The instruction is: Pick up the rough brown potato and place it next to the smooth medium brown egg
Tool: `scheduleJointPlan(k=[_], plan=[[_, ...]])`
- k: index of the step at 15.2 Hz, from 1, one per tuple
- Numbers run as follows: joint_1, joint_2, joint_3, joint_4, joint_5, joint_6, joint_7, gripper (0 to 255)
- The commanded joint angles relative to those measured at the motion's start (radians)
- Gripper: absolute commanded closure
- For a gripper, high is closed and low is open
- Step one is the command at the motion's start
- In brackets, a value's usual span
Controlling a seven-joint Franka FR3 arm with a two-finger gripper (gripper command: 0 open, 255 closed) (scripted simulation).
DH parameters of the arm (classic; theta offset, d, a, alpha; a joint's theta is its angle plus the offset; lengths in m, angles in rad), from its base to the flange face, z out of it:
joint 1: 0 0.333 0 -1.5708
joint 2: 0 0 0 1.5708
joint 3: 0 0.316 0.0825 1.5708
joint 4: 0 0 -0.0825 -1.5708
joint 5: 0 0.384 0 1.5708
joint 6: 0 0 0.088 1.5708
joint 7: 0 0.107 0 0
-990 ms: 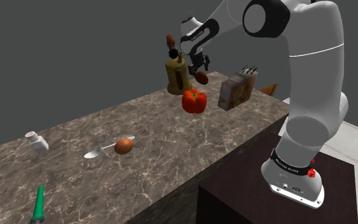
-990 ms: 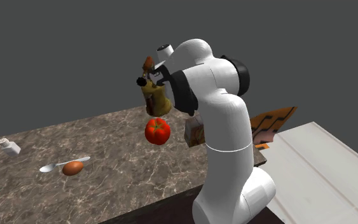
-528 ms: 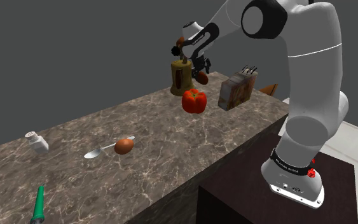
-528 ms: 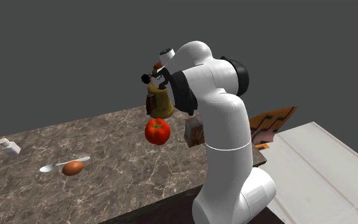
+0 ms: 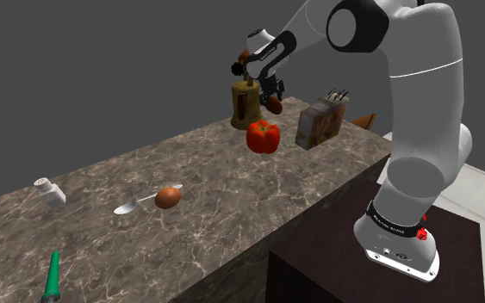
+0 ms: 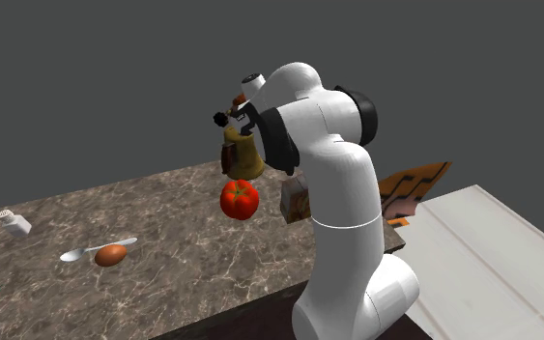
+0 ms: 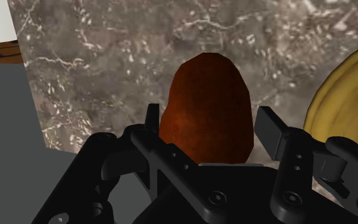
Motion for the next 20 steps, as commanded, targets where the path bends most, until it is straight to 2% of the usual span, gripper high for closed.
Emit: scheduleJointPlan(k=[1, 7, 20], plan=[[0.002, 0.011, 0.001, -0.008, -0.002, 0.0, 0.001, 255], [-0.001, 0.011, 0.0, -0.008, -0.001, 0.0, -0.003, 255], [0.005, -0.06, -0.002, 0.065, 0.003, -0.139, -0.04, 255]])
